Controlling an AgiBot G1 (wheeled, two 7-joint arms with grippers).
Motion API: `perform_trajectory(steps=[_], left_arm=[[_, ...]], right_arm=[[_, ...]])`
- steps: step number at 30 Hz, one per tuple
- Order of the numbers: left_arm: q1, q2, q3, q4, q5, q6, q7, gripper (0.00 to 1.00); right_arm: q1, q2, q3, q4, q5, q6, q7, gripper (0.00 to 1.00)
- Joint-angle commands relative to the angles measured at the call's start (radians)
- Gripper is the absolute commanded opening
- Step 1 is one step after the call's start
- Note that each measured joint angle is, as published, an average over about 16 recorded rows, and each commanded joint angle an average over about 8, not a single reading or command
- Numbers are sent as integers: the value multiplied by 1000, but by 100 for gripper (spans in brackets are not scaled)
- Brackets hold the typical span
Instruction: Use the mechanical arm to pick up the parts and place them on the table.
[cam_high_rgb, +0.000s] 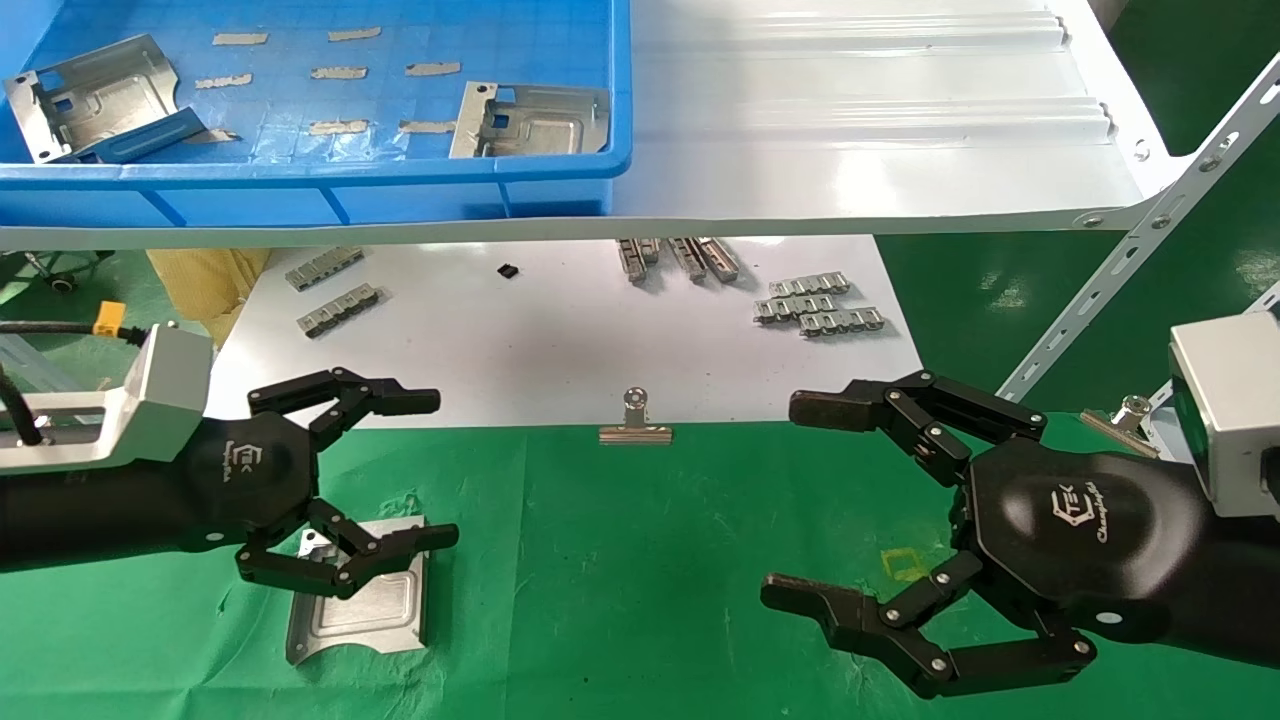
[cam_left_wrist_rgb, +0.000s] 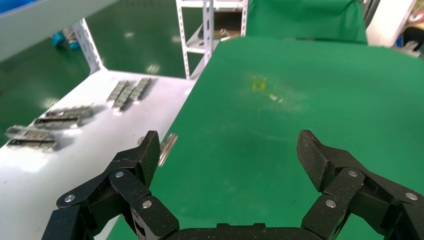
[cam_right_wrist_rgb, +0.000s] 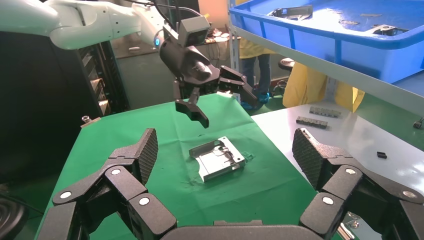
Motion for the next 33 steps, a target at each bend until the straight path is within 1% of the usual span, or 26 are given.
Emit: perform_trajectory(steps=[1, 25, 33], left_arm=[[22, -7, -21, -35, -11, -4, -20, 100], [283, -87, -273, -458, -147, -48, -262, 100], [334, -103, -323, -541, -175, -56, -305, 100]], right_arm=[[0, 0, 0, 0, 0, 0, 0, 100], [0, 0, 0, 0, 0, 0, 0, 100], [0, 0, 0, 0, 0, 0, 0, 100]])
